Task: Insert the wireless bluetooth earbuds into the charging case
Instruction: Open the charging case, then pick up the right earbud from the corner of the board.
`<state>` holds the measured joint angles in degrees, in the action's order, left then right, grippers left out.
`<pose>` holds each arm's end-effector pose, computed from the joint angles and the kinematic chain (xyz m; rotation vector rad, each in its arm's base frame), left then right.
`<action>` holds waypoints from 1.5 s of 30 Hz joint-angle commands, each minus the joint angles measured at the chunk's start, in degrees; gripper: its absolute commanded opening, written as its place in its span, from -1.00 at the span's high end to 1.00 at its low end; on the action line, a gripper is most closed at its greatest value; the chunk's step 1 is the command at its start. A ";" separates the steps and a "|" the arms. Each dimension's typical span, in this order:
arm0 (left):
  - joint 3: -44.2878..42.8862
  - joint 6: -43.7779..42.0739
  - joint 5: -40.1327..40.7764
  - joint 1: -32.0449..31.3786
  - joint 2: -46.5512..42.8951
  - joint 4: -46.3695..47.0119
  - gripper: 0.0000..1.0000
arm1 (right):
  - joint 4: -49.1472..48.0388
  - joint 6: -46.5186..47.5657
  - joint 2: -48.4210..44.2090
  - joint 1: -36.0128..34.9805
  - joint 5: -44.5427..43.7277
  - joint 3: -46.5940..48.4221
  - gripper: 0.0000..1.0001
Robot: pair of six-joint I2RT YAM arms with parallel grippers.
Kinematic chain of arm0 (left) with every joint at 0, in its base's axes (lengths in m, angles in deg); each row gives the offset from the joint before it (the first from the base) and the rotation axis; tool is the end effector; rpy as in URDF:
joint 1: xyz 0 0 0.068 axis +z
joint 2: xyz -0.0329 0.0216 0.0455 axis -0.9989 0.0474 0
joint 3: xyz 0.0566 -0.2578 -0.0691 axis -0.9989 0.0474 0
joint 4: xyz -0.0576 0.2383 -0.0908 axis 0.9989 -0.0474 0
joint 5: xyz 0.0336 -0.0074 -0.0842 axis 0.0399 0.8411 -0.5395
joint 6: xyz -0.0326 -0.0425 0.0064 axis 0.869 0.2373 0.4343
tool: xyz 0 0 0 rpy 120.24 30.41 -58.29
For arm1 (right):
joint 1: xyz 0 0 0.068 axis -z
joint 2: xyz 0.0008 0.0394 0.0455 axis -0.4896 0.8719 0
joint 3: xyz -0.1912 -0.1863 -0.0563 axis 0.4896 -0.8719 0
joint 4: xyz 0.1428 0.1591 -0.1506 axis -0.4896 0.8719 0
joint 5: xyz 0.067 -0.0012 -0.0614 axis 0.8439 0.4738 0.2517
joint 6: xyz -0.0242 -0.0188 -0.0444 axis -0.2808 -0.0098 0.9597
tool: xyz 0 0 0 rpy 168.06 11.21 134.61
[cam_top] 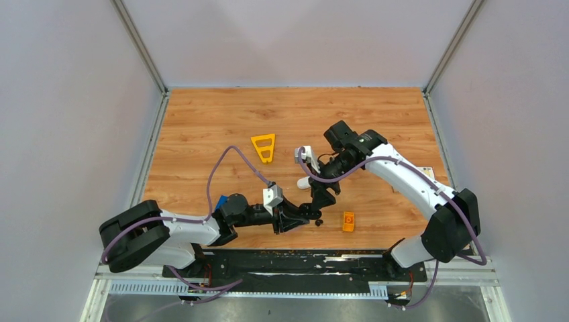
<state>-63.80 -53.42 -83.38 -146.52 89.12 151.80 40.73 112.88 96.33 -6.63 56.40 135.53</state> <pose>0.1036 -0.2027 0.1917 0.9360 1.3944 -1.3643 0.1999 0.1783 0.2925 -1.7403 1.9945 1.1922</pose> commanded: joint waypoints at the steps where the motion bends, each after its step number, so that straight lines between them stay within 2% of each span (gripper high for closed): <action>1: -0.78 -1.65 -1.60 -0.42 -1.53 1.87 1.00 | -1.31 -0.72 0.49 0.69 3.08 3.26 -0.09; 7: -0.59 -1.70 -0.69 -0.42 -1.46 1.47 1.00 | -0.91 -0.83 0.35 0.83 3.77 3.40 -0.09; 11: -0.26 -1.83 0.64 -0.39 -0.53 1.34 1.00 | 3.14 1.54 -0.96 1.45 7.88 6.33 -0.10; 17: -0.36 -1.19 1.83 -0.43 -0.02 1.44 1.00 | 6.51 4.33 -5.91 6.24 11.17 8.29 -0.12; 22: 0.07 0.43 3.23 -0.37 -1.62 1.06 1.00 | 4.31 6.01 -10.49 13.32 12.68 1.68 -0.02; 27: 2.79 2.86 6.58 -0.43 -5.87 0.42 1.00 | -3.32 5.81 -16.70 14.44 2.06 -8.96 0.18; 31: 4.68 3.13 8.16 -0.43 -11.02 -2.96 1.00 | -7.75 9.60 -20.51 14.41 -3.04 -16.03 0.28; 38: 5.88 1.77 10.32 -0.39 -20.29 -11.89 1.00 | -11.53 13.90 -14.21 13.73 -3.77 -19.29 0.47; 45: 6.26 1.33 13.00 -0.43 -29.91 -21.24 1.00 | -18.19 13.99 -4.00 12.38 -5.32 -18.22 0.49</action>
<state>-57.86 -51.19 -72.75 -146.57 63.64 135.50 28.14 124.94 87.98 6.77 51.26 115.97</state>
